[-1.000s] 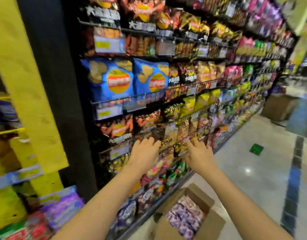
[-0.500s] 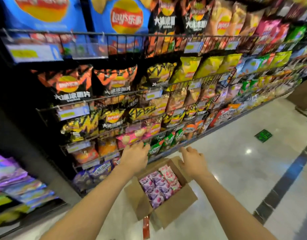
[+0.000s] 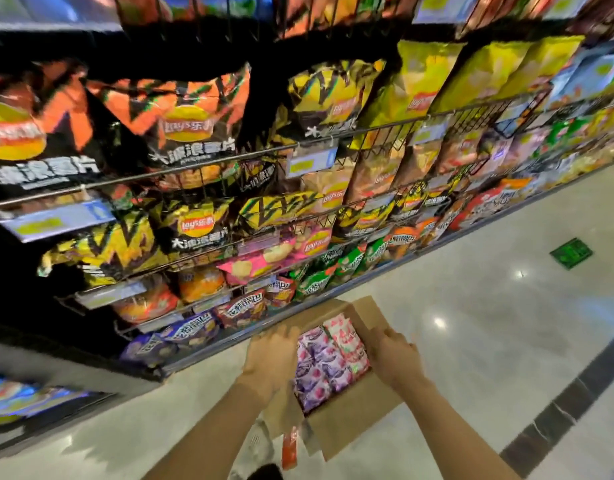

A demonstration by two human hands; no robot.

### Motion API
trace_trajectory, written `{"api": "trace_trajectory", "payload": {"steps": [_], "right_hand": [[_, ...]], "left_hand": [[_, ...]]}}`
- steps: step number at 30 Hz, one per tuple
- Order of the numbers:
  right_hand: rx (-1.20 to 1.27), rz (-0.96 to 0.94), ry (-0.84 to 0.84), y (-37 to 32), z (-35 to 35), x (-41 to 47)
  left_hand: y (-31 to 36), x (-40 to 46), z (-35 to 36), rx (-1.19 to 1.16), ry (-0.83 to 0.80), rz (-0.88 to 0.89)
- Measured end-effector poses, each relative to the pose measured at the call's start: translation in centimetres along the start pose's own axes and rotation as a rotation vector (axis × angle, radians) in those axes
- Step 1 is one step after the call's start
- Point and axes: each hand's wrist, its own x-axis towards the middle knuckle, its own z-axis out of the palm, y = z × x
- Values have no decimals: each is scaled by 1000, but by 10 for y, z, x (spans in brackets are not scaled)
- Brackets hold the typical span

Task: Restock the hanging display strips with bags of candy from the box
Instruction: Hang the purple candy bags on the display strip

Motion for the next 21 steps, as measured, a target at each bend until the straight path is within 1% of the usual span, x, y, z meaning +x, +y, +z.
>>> {"api": "trace_trajectory", "payload": {"steps": [5,7,10,15,17,21], "right_hand": [[35,-6,-51,16,29,39],[36,-4,-95,22,43,56],[21,-17,-144,32,69,87],[0,-81,-170,40,138,161],[-11,-107,-172,40,174,193],[-5,-127,-164,41,257,260]], "left_hand": [[6,35,40,-53,-99,-99],[12,49,56,-89,-121,-137],[21,70,93,-212,-158,-203],[28,115,186,-364,-129,-303],[27,138,228,-409,-112,-339],[23,195,319,-528,-140,-379]]}}
